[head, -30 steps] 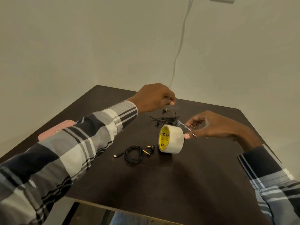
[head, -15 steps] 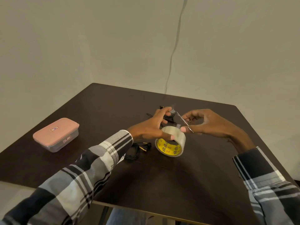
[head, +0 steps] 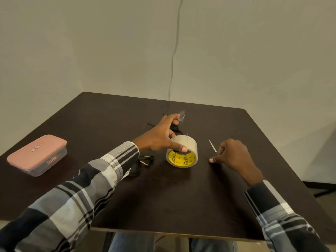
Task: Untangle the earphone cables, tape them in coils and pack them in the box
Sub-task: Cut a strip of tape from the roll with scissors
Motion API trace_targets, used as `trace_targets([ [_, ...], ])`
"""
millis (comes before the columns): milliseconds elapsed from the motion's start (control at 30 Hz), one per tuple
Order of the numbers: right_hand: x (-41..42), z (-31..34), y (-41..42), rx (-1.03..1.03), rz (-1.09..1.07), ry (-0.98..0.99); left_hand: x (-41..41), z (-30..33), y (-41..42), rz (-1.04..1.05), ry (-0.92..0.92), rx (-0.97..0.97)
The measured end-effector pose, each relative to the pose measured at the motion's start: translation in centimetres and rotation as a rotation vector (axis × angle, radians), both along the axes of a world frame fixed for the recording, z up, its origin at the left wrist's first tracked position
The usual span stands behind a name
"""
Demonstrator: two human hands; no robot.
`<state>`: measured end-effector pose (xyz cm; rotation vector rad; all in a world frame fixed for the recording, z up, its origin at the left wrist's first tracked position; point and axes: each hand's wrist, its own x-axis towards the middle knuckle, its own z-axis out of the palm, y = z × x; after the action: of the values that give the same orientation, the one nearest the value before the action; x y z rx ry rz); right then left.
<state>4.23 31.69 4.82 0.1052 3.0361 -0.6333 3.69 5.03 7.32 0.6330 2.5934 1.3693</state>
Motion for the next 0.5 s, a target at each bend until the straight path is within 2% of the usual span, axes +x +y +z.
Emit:
trace_targets([
  [133, 0.4, -0.3, 1.1, -0.049, -0.007, 0.014, -0.4, -0.1, 1.5, 0.062, 0.031, 0.044],
  [233, 0.7, -0.1, 2.3, -0.252, -0.071, 0.051, -0.4, -0.6, 2.8, 0.126, 0.0, 0.126],
  [367, 1.8, 0.3, 3.9, -0.53, -0.113, 0.141, -0.8, -1.6, 5.0, 0.14, -0.092, 0.205],
  [500, 3.2, 1.3, 4.2, -0.588, -0.129, 0.262, -1.3, -2.2, 7.1, 0.169, -0.257, 0.329],
])
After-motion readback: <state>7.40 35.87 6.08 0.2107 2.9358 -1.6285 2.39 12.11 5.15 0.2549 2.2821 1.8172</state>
